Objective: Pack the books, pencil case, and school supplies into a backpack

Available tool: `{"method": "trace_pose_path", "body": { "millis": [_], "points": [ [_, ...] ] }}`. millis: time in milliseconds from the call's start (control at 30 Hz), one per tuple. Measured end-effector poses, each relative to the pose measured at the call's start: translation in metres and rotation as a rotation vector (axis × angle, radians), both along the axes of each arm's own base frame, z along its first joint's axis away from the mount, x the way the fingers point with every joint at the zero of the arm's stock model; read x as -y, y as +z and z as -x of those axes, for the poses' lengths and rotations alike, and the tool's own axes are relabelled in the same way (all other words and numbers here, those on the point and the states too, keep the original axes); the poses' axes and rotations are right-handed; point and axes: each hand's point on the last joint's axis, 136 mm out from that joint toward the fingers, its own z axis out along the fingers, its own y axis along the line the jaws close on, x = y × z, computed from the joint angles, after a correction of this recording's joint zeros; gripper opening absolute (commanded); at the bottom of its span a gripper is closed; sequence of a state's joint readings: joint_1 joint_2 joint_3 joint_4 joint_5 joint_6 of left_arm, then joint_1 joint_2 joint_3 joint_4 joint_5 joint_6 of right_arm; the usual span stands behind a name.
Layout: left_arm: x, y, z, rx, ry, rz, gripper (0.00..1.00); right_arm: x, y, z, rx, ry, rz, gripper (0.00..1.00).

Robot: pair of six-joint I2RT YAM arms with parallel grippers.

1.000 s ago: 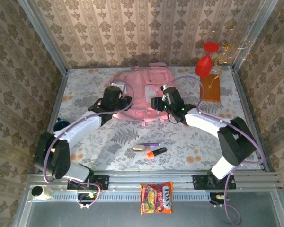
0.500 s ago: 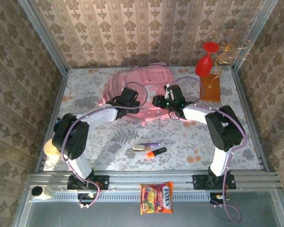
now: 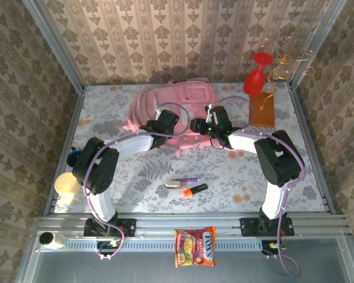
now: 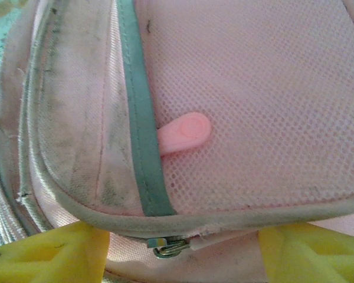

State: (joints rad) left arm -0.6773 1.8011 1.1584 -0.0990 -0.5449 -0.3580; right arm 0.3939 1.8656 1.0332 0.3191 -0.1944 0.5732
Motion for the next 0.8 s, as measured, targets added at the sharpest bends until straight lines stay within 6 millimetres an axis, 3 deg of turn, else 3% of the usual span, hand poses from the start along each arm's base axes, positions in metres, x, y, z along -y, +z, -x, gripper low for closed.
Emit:
{"method": "trace_pose_path", "body": {
  "millis": [200, 500, 800],
  "points": [
    [-0.013, 0.005, -0.003, 0.014, 0.016, 0.018, 0.46, 0.001, 0.0, 0.0, 0.01, -0.001, -0.004, 0.56],
    [-0.055, -0.002, -0.006, -0.043, 0.057, 0.158, 0.35, 0.002, -0.001, 0.0, 0.009, -0.002, -0.004, 0.56],
    [-0.051, -0.012, -0.009, -0.129, -0.027, 0.304, 0.36, 0.004, -0.001, -0.001, 0.009, -0.006, -0.003, 0.56]
  ]
}}
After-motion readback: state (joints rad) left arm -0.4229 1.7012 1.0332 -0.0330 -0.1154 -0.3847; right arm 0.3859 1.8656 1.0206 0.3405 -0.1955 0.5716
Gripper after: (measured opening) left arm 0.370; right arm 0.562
